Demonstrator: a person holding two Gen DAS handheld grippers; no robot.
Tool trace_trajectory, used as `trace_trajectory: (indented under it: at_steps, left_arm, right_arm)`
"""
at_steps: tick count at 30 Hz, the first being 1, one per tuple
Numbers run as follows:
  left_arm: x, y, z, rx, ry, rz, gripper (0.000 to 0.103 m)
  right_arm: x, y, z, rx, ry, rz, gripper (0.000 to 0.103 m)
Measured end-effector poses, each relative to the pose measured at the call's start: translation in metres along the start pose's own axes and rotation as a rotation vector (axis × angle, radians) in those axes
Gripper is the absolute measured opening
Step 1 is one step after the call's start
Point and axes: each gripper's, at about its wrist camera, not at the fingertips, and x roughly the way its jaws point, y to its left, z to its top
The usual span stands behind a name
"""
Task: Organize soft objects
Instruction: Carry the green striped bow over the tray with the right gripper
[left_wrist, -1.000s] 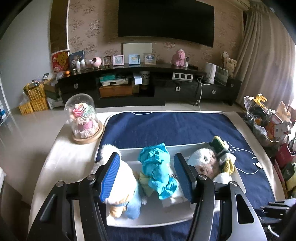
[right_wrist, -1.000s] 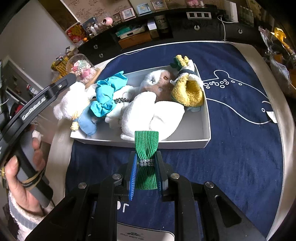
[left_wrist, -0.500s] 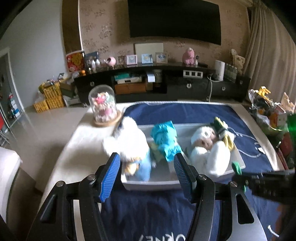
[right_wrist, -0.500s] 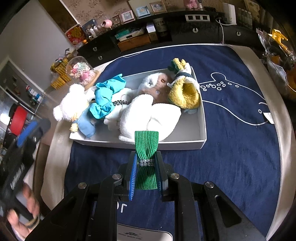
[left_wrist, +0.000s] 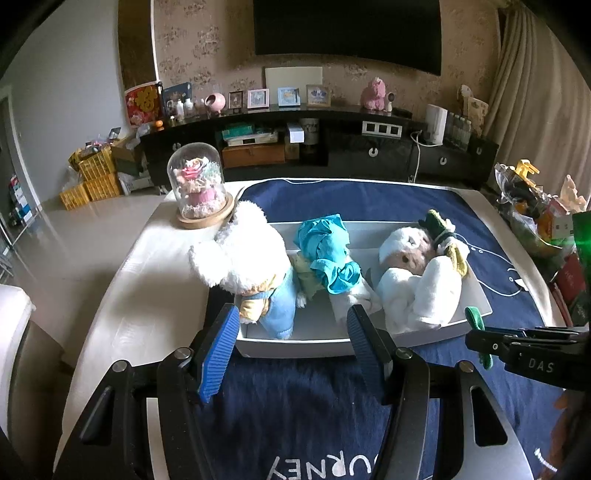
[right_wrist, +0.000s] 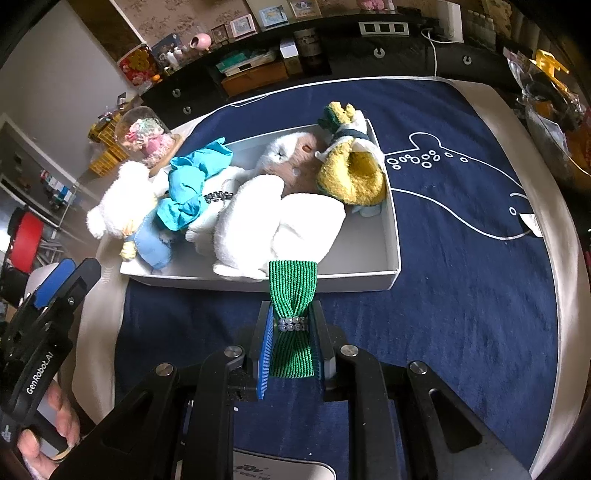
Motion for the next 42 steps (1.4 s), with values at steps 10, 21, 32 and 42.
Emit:
trace_trajectory:
  at_steps: [10,21,32,42]
  left_arm:
    - [0.008,0.016,0.001,-0.053,0.04,-0.013,0.06]
    - [0.014,0.021,0.003,-0.067,0.06,-0.03,0.06]
    - [0.015,0.013,0.003,-0.041,0.067,-0.035,0.06]
    - [0.021,0.001,-0.003,0.007,0.086,-0.006,0.06]
  right_arm:
    - [-0.005,-0.011,0.003,0.032,-0.023,-0.028,0.103]
    - [-0.022,-0.014,0.019,0.072,-0.084,-0.033,0.103]
    - [-0.068,0.021,0.091,0.027,-0.203,0.045,0.103]
    - [-0.02,0.009,0.099,0.028,-0.126,0.029,0.103]
